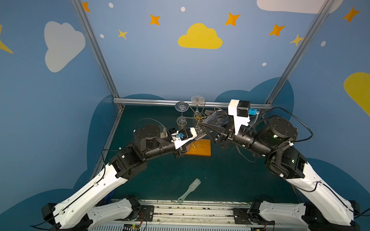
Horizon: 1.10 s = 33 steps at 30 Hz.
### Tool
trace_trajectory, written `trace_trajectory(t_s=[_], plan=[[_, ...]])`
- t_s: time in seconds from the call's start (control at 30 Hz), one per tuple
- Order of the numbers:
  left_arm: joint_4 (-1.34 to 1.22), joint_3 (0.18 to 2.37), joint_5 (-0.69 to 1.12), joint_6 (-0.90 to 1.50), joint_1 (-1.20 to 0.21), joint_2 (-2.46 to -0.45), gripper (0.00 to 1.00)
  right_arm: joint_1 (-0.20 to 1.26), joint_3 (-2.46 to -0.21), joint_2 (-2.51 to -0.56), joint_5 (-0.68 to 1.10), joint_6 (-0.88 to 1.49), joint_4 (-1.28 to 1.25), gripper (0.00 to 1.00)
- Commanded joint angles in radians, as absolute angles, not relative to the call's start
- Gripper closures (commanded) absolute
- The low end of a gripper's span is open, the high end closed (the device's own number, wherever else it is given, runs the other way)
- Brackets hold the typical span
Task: Take the wine glass off the wine glass rack
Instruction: Pick up the wine glass from the wine glass rack.
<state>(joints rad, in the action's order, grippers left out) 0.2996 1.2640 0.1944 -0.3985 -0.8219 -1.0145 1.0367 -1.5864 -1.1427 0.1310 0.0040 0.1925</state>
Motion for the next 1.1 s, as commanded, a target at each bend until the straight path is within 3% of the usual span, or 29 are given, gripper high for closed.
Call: trace_trajectory(t_s=[0.0, 0.1, 0.2, 0.4, 0.53, 0.7, 1.07], plan=[[0.265, 1.27, 0.191, -0.42, -0.832, -1.008, 0.97, 1.026, -1.567, -1.122, 0.136, 0.02, 0.164, 0.51], [0.268, 1.269, 0.185, -0.426, -0.836, -1.005, 0.9, 1.023, -1.559, -1.117, 0.143, 0.02, 0.155, 0.56], [0.264, 1.265, 0.18, -0.428, -0.839, -1.002, 0.75, 1.023, -1.559, -1.115, 0.15, 0.017, 0.15, 0.58], [0.257, 1.244, 0.171, -0.429, -0.842, -0.981, 0.32, 1.02, -1.56, -1.111, 0.151, 0.002, 0.152, 0.61], [0.298, 1.226, 0.149, -0.412, -0.847, -0.942, 0.14, 1.017, -1.58, -1.109, 0.158, -0.011, 0.189, 0.62], [0.327, 1.183, 0.096, -0.383, -0.849, -0.849, 0.07, 1.014, -1.578, -1.084, 0.138, -0.037, 0.227, 0.63], [0.234, 1.049, -0.04, -0.265, -0.849, -0.632, 0.04, 1.006, -1.528, -0.965, 0.023, -0.086, 0.322, 0.64]])
